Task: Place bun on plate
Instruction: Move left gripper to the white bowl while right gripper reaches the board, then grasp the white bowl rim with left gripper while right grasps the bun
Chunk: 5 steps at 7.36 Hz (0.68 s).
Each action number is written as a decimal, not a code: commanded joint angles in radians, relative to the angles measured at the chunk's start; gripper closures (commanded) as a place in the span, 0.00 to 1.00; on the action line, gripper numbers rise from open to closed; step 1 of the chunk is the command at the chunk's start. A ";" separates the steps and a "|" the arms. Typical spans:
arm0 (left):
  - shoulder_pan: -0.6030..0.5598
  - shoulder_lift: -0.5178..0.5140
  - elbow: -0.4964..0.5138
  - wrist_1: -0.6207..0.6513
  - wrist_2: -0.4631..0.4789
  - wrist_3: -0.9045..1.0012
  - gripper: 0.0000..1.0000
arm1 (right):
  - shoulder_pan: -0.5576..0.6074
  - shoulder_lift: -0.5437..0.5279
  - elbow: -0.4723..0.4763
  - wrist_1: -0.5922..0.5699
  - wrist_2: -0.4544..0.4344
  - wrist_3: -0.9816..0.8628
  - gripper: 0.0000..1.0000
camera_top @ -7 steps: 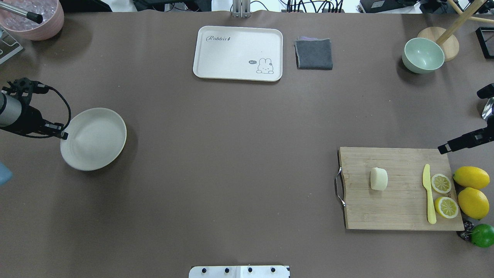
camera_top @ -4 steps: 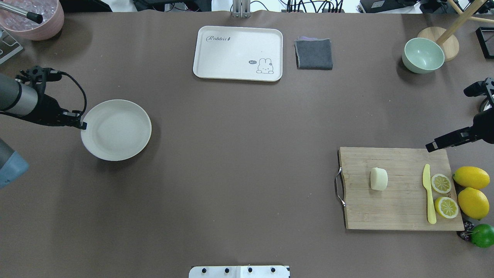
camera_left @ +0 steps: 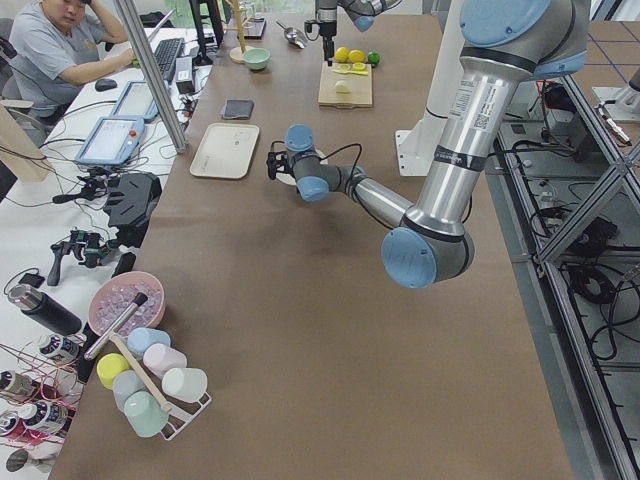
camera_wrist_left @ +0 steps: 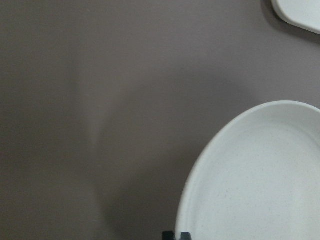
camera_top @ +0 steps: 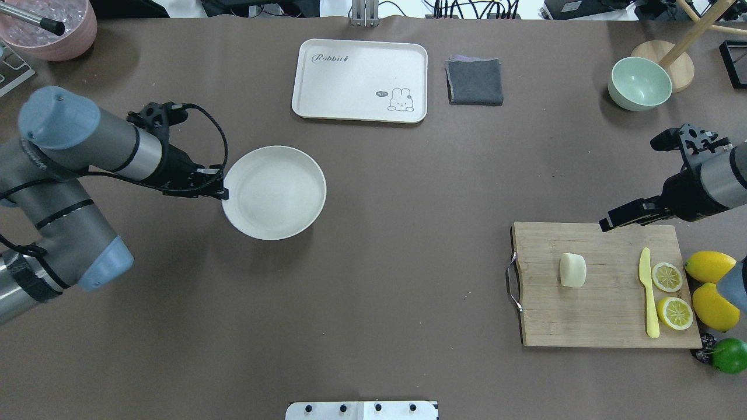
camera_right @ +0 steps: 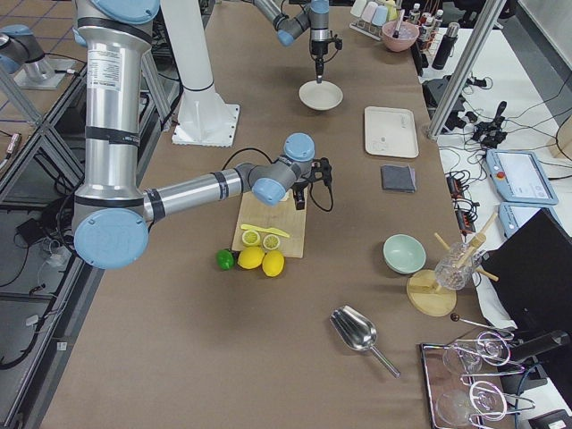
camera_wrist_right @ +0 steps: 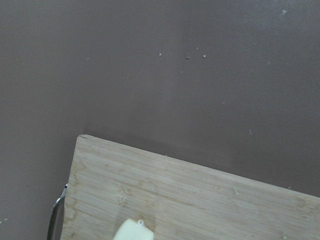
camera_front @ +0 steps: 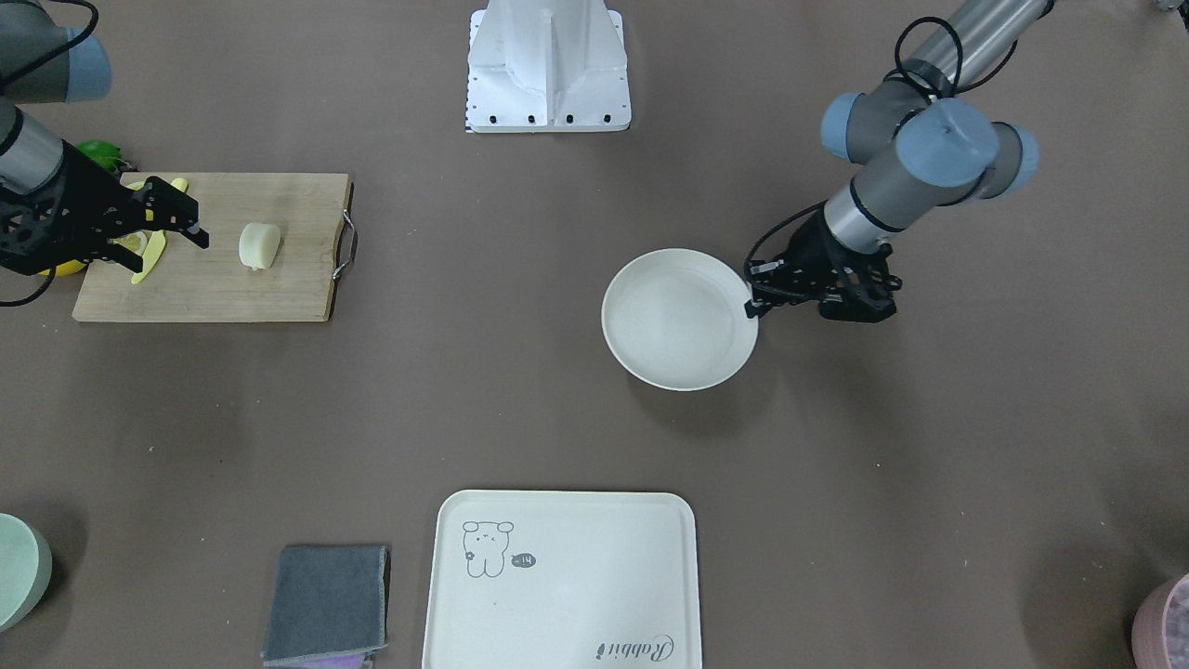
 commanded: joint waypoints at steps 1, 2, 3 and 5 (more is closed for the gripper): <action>0.119 -0.112 0.007 0.091 0.113 -0.088 1.00 | -0.110 0.038 -0.007 -0.003 -0.072 0.157 0.03; 0.151 -0.115 0.010 0.092 0.145 -0.088 1.00 | -0.178 0.047 -0.013 -0.006 -0.123 0.189 0.03; 0.160 -0.128 0.010 0.093 0.145 -0.090 1.00 | -0.226 0.046 -0.010 -0.005 -0.157 0.268 0.03; 0.160 -0.128 0.023 0.092 0.147 -0.085 1.00 | -0.237 0.030 -0.013 -0.006 -0.157 0.287 0.08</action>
